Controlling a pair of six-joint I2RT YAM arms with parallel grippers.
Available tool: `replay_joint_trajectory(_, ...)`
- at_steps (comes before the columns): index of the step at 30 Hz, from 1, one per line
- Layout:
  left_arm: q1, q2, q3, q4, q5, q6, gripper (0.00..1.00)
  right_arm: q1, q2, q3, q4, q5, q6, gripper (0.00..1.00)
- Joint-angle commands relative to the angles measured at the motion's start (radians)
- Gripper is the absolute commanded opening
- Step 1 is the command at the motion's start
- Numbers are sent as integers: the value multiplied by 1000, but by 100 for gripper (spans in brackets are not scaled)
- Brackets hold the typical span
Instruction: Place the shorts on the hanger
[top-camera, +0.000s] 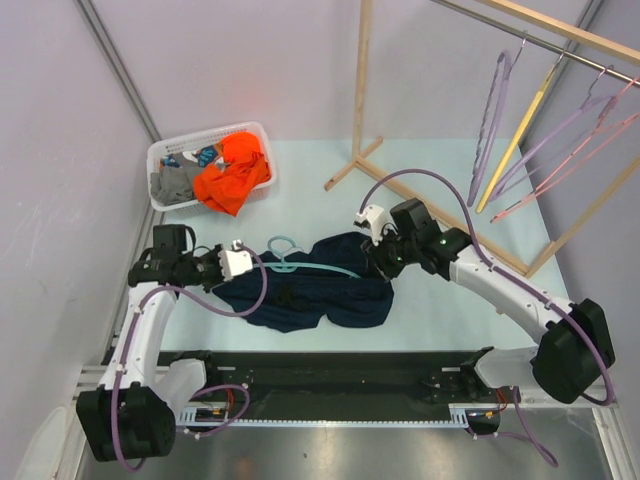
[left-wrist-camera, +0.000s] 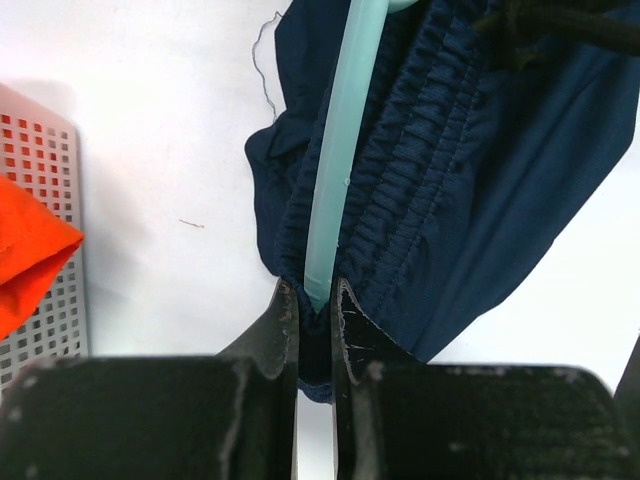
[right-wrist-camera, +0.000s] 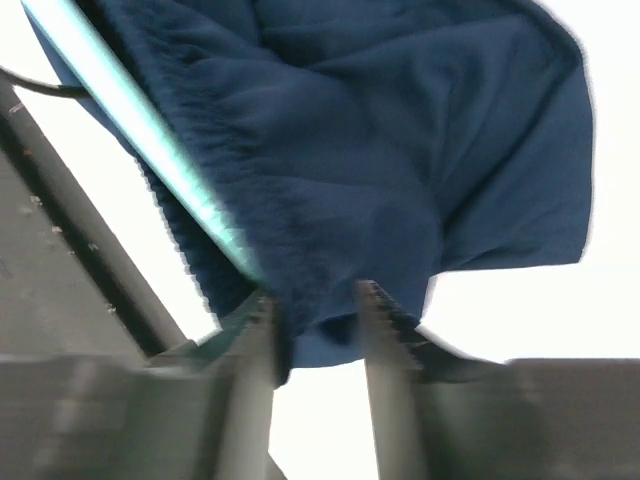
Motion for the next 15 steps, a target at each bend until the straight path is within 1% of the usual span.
replay_joint_trajectory(1,0,-27,46,11,-126,-24,0,-17,-2,105,-61,104,-22,49)
replay_joint_trajectory(2,0,-26,61,13,-118,-53,0,-17,-6,114,-66,99,-31,58)
replay_joint_trajectory(3,-2,-23,69,11,-97,-64,0,-15,-22,120,-66,91,-52,64)
replay_joint_trajectory(6,-11,-20,107,11,-64,-117,0,-12,-48,140,-60,50,-89,75)
replay_joint_trajectory(8,-34,-18,133,6,-46,-150,0,1,-62,157,-51,8,-124,77)
replay_joint_trajectory(11,-77,-24,159,6,-44,-195,0,27,-75,182,-28,-34,-158,86)
replay_joint_trajectory(13,-114,-27,170,13,-53,-212,0,40,-82,189,-11,-56,-173,89)
replay_joint_trajectory(15,-125,-23,190,14,-47,-243,0,69,-87,202,15,-45,-198,90)
